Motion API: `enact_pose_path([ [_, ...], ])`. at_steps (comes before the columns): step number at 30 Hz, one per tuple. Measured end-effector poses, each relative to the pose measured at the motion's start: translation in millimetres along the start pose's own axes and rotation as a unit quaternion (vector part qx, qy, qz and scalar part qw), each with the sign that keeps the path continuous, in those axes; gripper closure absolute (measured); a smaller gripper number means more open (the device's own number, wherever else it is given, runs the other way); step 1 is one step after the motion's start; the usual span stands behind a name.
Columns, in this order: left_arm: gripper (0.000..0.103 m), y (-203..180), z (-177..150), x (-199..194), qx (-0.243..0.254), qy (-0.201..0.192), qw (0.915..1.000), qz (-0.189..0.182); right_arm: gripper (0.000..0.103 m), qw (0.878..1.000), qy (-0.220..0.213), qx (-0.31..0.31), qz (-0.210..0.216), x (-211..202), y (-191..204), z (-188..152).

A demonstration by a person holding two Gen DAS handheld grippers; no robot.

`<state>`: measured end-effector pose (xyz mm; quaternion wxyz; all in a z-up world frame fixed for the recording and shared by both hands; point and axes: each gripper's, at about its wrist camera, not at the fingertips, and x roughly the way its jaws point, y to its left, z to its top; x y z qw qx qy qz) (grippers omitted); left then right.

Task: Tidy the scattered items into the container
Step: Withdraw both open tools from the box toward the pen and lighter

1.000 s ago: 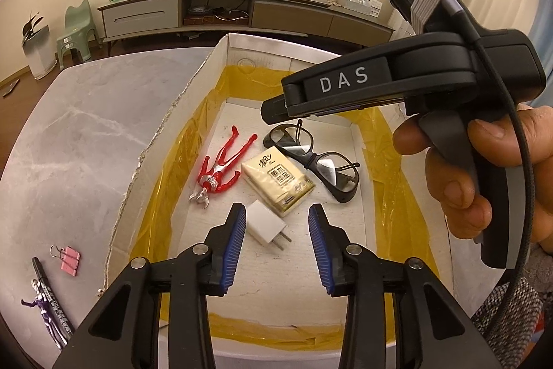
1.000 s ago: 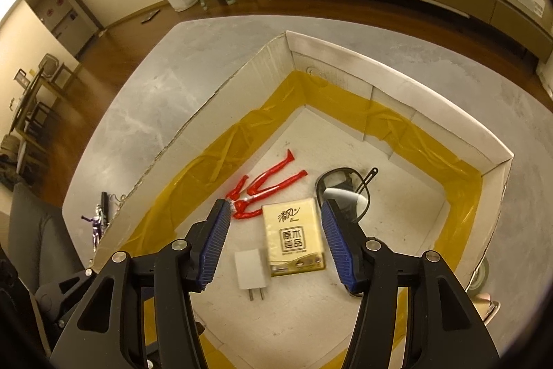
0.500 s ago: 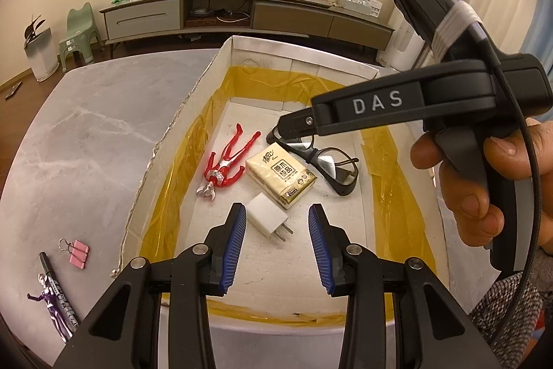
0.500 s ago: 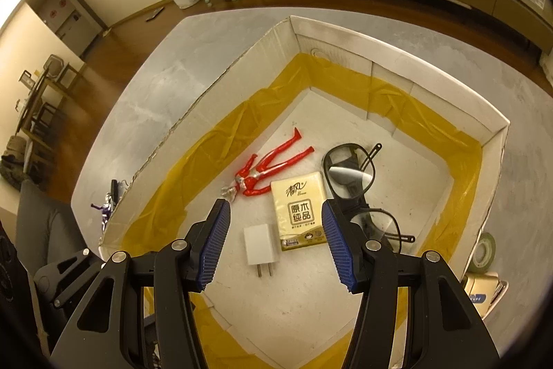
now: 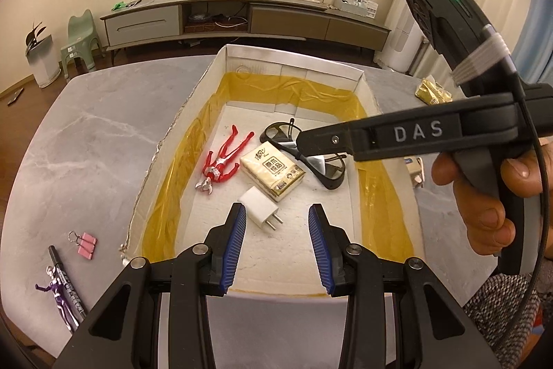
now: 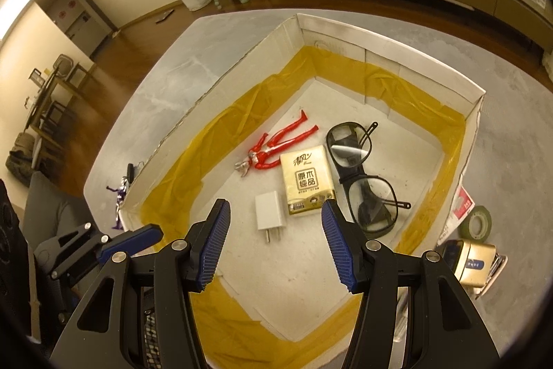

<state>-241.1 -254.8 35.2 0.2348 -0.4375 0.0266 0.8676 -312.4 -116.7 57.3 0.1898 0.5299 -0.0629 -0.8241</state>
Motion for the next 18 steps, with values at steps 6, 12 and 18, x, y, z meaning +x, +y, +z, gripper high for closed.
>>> enact_pose_path([
  [6, 0.064, -10.1, -5.6, -8.7, 0.005, 0.001, 1.0, 0.002, 0.044, 1.0, -0.006, -0.002, 0.012, -15.0, 0.7, -16.2],
  [12, 0.064, -22.4, -11.2, -18.2, 0.012, 0.002, 0.9999, 0.003, 0.044, 1.0, -0.012, -0.007, 0.023, -29.7, 1.2, -35.4],
  [18, 0.063, -33.3, -18.6, -25.5, 0.015, 0.005, 0.9999, 0.004, 0.044, 0.999, -0.024, -0.026, 0.028, -45.6, 7.3, -52.6],
])
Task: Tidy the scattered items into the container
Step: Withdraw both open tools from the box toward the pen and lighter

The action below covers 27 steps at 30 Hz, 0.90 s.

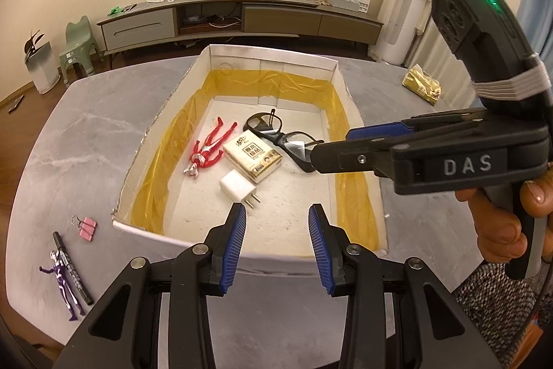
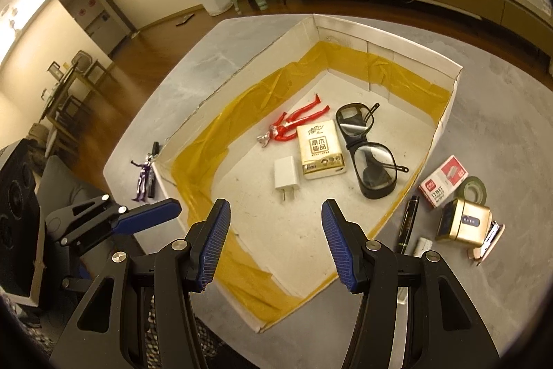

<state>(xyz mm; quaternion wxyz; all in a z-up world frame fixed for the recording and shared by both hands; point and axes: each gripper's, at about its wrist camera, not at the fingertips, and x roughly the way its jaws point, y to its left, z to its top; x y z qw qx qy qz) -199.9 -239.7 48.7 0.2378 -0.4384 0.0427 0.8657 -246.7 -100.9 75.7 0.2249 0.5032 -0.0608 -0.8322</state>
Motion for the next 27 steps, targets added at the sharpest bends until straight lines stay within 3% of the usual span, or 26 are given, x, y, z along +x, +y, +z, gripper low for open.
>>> enact_pose_path([
  [14, 0.063, -29.1, -12.8, -19.3, 0.012, 0.003, 0.9999, 0.001, 0.044, 0.999, -0.038, -0.005, 0.022, -41.8, 2.8, -36.4],
  [27, 0.064, -64.8, -21.0, -26.5, 0.026, 0.007, 0.9997, -0.002, 0.044, 0.997, -0.063, 0.021, 0.045, -68.6, -21.6, -78.0],
])
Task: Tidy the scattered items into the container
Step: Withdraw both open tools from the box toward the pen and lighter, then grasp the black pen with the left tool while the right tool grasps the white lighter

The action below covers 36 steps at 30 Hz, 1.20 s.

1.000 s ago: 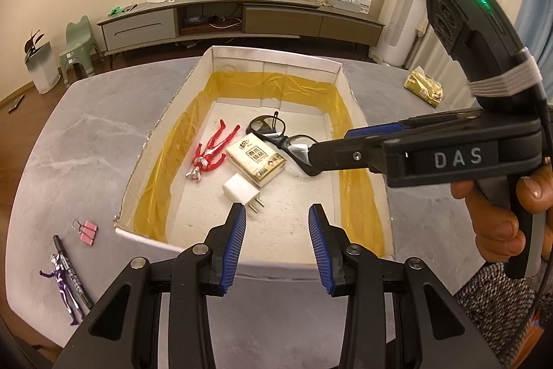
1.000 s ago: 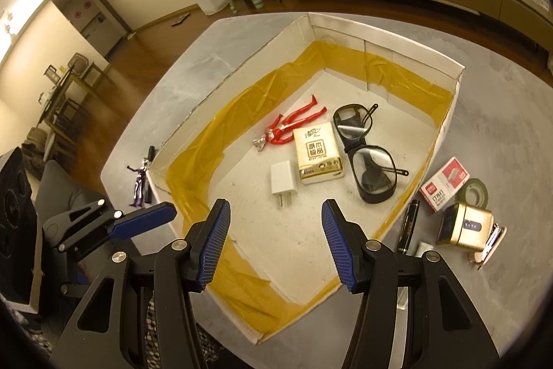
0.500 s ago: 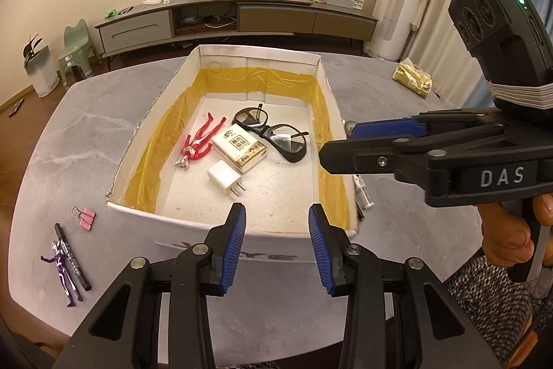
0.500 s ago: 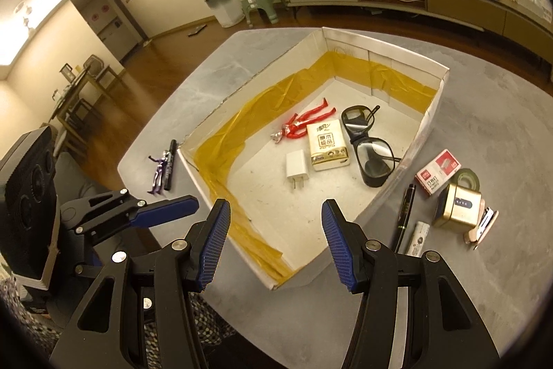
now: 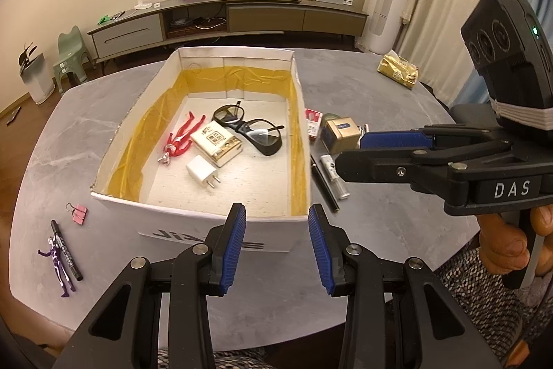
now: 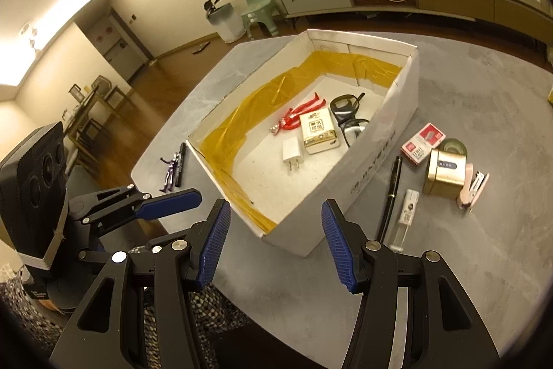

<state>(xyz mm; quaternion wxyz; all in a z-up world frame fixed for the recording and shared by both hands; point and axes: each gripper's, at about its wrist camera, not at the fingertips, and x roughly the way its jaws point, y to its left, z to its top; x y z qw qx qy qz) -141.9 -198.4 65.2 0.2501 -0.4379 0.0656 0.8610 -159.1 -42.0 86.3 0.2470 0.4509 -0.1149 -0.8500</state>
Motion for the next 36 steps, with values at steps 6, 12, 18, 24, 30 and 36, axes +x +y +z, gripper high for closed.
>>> enact_pose_path([
  [6, 0.064, -11.7, -5.9, 3.2, -0.002, 0.006, 1.0, -0.003, 0.044, 1.0, -0.013, -0.006, 0.006, -9.4, -10.0, -16.4],
  [12, 0.063, -26.1, -9.5, 11.1, 0.002, 0.017, 0.9998, -0.004, 0.044, 0.999, -0.018, 0.021, 0.018, -8.0, -34.6, -31.6],
  [18, 0.064, -43.4, -9.5, 23.7, 0.011, 0.026, 0.9995, -0.013, 0.044, 0.998, -0.023, 0.048, 0.016, -11.8, -59.9, -41.1],
  [24, 0.063, -69.7, -7.6, 41.6, 0.027, 0.034, 0.9984, -0.036, 0.044, 0.997, -0.026, 0.076, 0.001, -16.0, -82.9, -46.3],
  [30, 0.063, -96.8, -3.2, 65.3, 0.044, 0.04, 0.9969, -0.051, 0.044, 0.994, -0.029, 0.098, -0.032, -16.4, -106.2, -47.8],
  [36, 0.063, -106.0, -0.5, 103.3, 0.032, 0.054, 0.9961, -0.062, 0.044, 0.99, -0.023, 0.127, -0.062, -14.0, -132.2, -49.3],
])
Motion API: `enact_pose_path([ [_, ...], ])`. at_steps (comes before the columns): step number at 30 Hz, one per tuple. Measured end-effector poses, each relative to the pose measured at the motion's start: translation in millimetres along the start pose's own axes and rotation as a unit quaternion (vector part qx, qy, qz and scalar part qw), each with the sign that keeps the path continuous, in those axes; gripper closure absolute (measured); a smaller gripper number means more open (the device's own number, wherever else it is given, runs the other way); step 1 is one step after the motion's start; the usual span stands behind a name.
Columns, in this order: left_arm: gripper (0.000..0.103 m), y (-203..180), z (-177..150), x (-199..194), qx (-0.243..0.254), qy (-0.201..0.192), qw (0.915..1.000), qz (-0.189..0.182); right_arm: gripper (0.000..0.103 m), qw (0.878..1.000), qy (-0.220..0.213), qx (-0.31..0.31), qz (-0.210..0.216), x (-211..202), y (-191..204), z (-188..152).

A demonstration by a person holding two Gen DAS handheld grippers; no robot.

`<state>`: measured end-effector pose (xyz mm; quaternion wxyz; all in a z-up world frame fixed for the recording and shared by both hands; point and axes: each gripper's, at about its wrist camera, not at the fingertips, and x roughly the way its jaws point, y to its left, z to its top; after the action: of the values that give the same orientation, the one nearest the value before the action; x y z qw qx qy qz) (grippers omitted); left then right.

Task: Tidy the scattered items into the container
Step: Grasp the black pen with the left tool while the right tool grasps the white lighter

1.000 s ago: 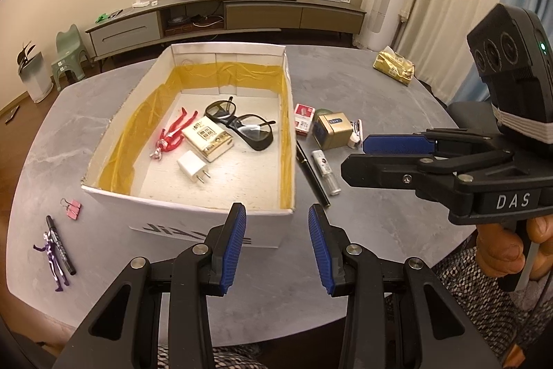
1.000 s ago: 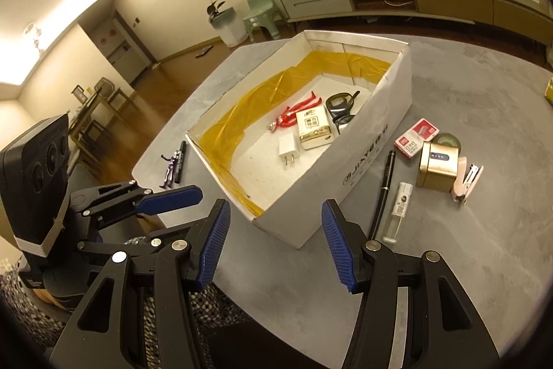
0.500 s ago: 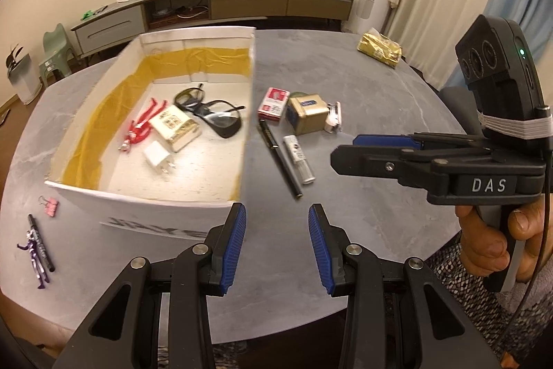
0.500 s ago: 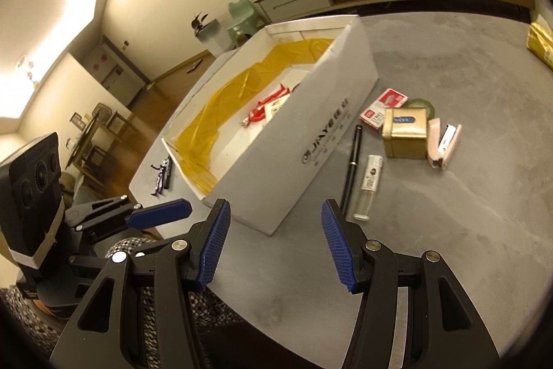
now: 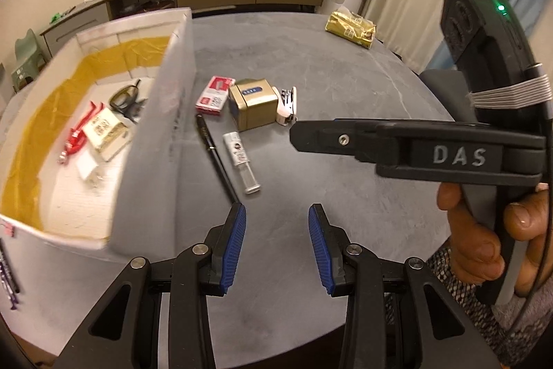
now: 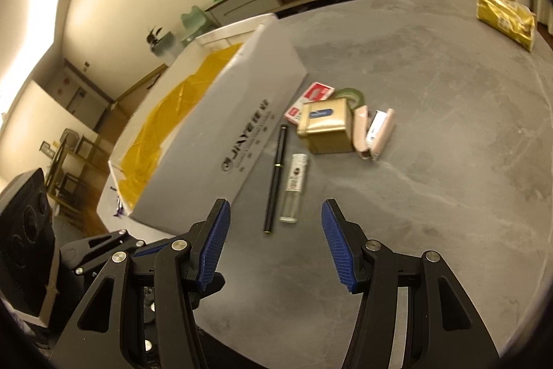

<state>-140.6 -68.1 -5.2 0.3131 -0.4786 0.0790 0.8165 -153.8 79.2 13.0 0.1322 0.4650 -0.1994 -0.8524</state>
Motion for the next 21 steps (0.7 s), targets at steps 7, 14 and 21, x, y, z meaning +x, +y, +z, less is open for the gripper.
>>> enact_pose_path([
  [7, 0.063, 12.1, 4.5, 32.9, -0.02, 0.003, 0.9998, -0.001, 0.045, 0.996, 0.028, -0.058, -0.062, 30.3, 2.8, 4.7],
  [14, 0.063, 38.2, -8.0, 55.6, -0.061, 0.016, 0.998, -0.005, 0.057, 0.985, 0.063, -0.124, -0.097, 85.8, 18.8, 12.9],
  [21, 0.063, 43.9, -5.2, 63.6, -0.066, 0.013, 0.9976, -0.017, 0.059, 0.969, 0.082, -0.184, -0.142, 122.4, 21.2, 11.6],
])
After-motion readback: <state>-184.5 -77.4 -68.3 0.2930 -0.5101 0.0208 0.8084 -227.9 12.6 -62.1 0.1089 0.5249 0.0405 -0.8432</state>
